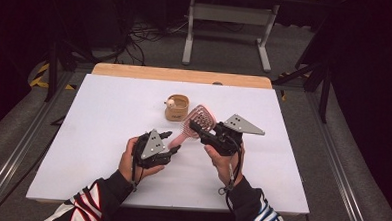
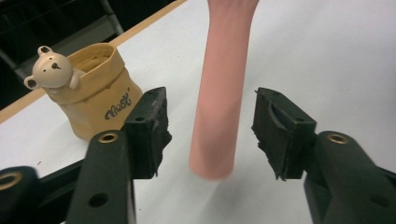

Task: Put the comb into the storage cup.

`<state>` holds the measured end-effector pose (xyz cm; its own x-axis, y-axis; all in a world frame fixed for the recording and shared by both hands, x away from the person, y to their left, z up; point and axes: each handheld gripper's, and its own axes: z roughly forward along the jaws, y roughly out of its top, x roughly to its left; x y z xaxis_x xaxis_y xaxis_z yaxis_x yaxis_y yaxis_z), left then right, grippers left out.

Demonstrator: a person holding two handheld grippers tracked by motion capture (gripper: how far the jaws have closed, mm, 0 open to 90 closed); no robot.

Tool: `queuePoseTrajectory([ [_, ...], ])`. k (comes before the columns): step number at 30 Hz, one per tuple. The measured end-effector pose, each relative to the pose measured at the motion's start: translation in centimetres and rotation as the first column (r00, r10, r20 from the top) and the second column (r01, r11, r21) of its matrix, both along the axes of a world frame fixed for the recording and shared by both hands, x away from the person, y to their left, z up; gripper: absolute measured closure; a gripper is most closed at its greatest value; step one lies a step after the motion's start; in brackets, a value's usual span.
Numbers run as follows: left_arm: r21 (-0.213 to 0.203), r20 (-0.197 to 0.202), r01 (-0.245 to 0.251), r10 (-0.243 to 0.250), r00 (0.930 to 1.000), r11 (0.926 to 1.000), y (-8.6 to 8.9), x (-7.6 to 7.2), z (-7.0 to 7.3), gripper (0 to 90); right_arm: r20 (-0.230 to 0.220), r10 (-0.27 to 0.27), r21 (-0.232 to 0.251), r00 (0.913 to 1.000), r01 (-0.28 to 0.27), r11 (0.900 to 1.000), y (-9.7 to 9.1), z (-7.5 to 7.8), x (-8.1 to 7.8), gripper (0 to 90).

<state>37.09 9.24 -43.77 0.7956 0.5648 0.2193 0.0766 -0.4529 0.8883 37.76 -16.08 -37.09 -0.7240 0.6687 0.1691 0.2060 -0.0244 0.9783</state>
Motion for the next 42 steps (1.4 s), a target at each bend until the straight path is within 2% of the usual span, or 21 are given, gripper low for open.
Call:
queuePoseTrajectory([
  [3, -0.019, 0.003, -0.002, 0.002, 1.0, 0.9998, 0.4, -0.1, 0.1, 34.8, 0.018, -0.015, -0.015, 0.9997, 0.015, 0.9998, -0.4, 0.2, -0.1, 63.3],
  [4, -0.034, 0.004, 0.006, -0.006, 1.0, 0.9994, 0.8, 0.0, 0.2, 34.8, 0.022, -0.02, -0.019, 0.9996, 0.02, 0.9996, -0.6, 0.3, -0.1, 63.2],
  [6, -0.053, 0.009, 0.018, -0.017, 0.9998, 0.9984, 1.4, 0.0, 0.5, 27.7, 0.029, -0.029, -0.023, 0.9991, 0.03, 0.9993, -1.2, 0.5, 0.0, 63.3],
  [10, -0.062, 0.007, 0.028, -0.027, 0.9996, 0.9977, 2.3, 0.1, 0.6, 19.3, 0.048, -0.045, -0.034, 0.9978, 0.046, 0.9983, -2.0, 0.8, -0.1, 63.2],
  [13, -0.07, -0.003, 0.044, -0.044, 0.999, 0.9966, 3.4, 0.2, 0.6, 16.7, 0.054, -0.053, -0.032, 0.9971, 0.055, 0.998, -2.3, 0.9, -0.1, 63.2],
  [22, -0.057, -0.002, 0.025, -0.025, 0.9997, 0.9981, 5.9, 0.0, 0.2, 12.1, 0.078, -0.058, -0.035, 0.9952, 0.061, 0.9975, -3.1, 1.3, -0.2, 63.3],
  [30, -0.057, -0.009, 0.055, -0.056, 0.9984, 0.9968, 7.8, -0.6, -0.2, 8.4, 0.099, -0.071, -0.039, 0.9926, 0.075, 0.9964, -3.6, 1.6, -0.4, 63.2],
  [42, -0.054, -0.031, 0.02, -0.022, 0.9993, 0.9984, 10.4, -1.1, -0.9, 5.9, 0.126, -0.081, -0.047, 0.9888, 0.087, 0.9951, -3.9, 1.9, -0.5, 63.2],
])
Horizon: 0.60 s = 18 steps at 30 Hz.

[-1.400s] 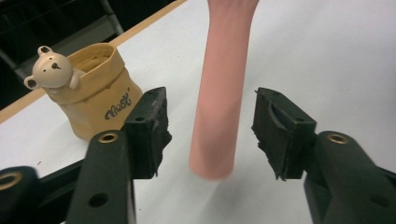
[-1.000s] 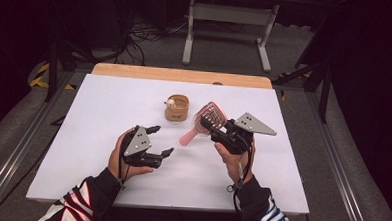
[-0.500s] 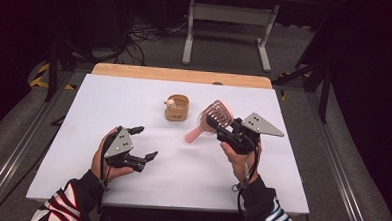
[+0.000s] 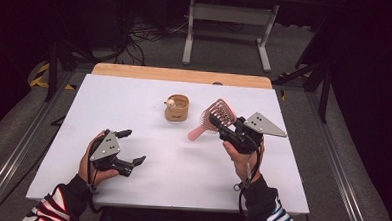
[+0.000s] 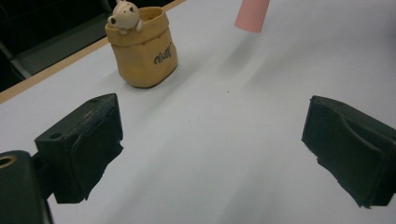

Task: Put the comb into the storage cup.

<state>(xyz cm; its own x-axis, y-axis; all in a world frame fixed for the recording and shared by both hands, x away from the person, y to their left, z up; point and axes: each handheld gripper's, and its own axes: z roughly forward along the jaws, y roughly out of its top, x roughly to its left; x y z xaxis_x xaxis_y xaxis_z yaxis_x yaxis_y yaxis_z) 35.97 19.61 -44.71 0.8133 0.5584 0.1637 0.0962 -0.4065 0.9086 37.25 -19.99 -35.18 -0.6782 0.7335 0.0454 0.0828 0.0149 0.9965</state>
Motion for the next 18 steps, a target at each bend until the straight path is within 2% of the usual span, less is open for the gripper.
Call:
queuePoseTrajectory([
  [4, -0.006, -0.004, -0.017, 0.017, 0.9998, 0.9998, 0.6, -0.1, -0.1, 4.9, 0.013, -0.01, -0.003, 0.9999, 0.01, 0.9999, -0.3, 0.2, 0.0, 63.2],
  [8, 0.008, 0.009, -0.05, 0.05, 0.9987, 0.9987, 1.1, -0.3, -0.3, 4.8, 0.014, -0.006, 0.006, 0.9999, 0.006, 1.0, -0.7, 0.3, 0.0, 63.2],
  [10, 0.003, 0.003, -0.051, 0.051, 0.9987, 0.9987, 1.5, -0.5, -0.4, 5.0, 0.011, -0.002, 0.022, 0.9999, 0.002, 0.9997, -0.8, 0.4, 0.1, 63.2],
  [15, -0.007, -0.01, -0.072, 0.072, 0.9974, 0.9974, 2.1, -1.0, -0.7, 5.1, 0.026, -0.017, 0.014, 0.9995, 0.017, 0.9998, -1.1, 0.6, 0.0, 63.2],
  [18, 0.021, -0.023, -0.088, 0.088, 0.9958, 0.9959, 2.7, -1.7, -1.2, 5.0, 0.029, -0.02, 0.017, 0.9994, 0.02, 0.9997, -1.1, 0.7, 0.1, 63.2],
])
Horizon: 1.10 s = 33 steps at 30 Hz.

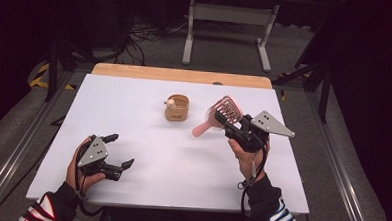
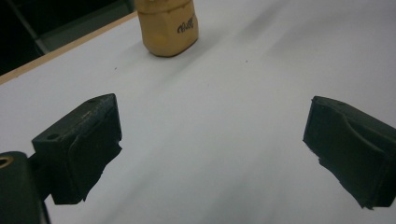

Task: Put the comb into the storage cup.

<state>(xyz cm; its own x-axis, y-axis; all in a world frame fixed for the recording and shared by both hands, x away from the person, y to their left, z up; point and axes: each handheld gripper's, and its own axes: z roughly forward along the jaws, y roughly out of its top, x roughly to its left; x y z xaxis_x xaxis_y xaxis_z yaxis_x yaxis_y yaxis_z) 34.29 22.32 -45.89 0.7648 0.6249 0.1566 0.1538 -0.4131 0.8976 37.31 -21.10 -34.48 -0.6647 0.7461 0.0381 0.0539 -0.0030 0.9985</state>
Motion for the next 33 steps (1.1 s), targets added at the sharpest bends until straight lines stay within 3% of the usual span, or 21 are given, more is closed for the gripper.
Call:
queuePoseTrajectory([
  [4, -0.025, -0.016, -0.014, 0.014, 0.9998, 0.9996, 0.9, -0.3, -0.4, 5.1, 0.011, -0.003, 0.001, 0.9999, 0.003, 1.0, -0.1, 0.2, 0.1, 63.2],
  [7, -0.021, -0.027, -0.017, 0.017, 0.9995, 0.9996, 1.1, -0.3, -0.6, 5.3, 0.014, -0.008, 0.004, 0.9999, 0.008, 1.0, 0.0, 0.4, 0.2, 63.2],
  [13, -0.05, -0.018, -0.013, 0.012, 0.9998, 0.9986, 1.1, -0.6, -0.5, 5.3, 0.038, -0.012, 0.002, 0.9992, 0.012, 0.9999, 0.1, 1.1, 0.4, 63.2],
  [33, -0.052, -0.012, -0.013, 0.012, 0.9999, 0.9986, 1.1, -0.6, -0.5, 5.2, 0.086, -0.03, -0.024, 0.9958, 0.033, 0.9992, 1.3, 3.9, 2.4, 63.2],
])
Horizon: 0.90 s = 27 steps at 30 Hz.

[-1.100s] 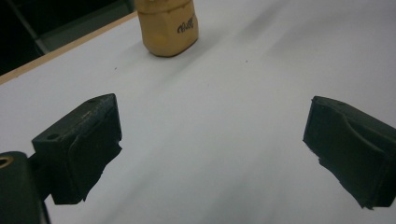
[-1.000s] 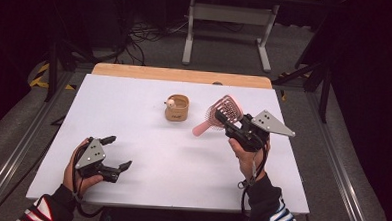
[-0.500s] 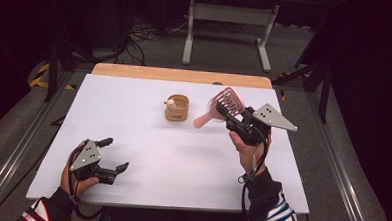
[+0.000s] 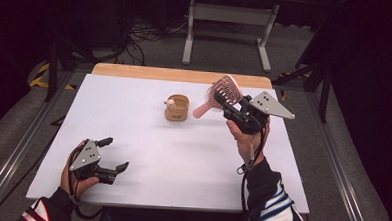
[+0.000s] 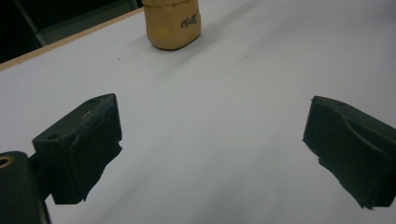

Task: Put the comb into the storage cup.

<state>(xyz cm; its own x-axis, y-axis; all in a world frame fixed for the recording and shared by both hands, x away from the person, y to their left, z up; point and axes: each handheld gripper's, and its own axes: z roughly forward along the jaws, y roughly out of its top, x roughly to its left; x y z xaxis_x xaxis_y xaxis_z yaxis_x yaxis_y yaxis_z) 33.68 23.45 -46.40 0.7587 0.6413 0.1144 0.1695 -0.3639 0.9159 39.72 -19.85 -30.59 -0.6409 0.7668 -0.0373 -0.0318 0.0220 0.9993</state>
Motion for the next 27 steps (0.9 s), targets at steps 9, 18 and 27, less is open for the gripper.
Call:
queuePoseTrajectory([
  [9, -0.003, -0.005, 0.006, -0.006, 1.0, 1.0, -0.1, 0.1, -0.1, 5.2, 0.006, -0.005, -0.005, 1.0, 0.005, 1.0, 0.6, 0.5, 0.8, 63.2],
  [18, -0.008, -0.004, 0.006, -0.006, 1.0, 0.9999, -0.1, 0.1, -0.1, 5.2, 0.01, -0.007, -0.005, 0.9999, 0.007, 1.0, 1.2, 1.1, 1.4, 63.2],
  [27, -0.006, -0.008, 0.01, -0.011, 0.9999, 0.9999, -0.1, 0.1, -0.1, 5.2, 0.01, -0.008, -0.01, 0.9999, 0.008, 0.9999, 2.0, 1.3, 2.1, 63.2],
])
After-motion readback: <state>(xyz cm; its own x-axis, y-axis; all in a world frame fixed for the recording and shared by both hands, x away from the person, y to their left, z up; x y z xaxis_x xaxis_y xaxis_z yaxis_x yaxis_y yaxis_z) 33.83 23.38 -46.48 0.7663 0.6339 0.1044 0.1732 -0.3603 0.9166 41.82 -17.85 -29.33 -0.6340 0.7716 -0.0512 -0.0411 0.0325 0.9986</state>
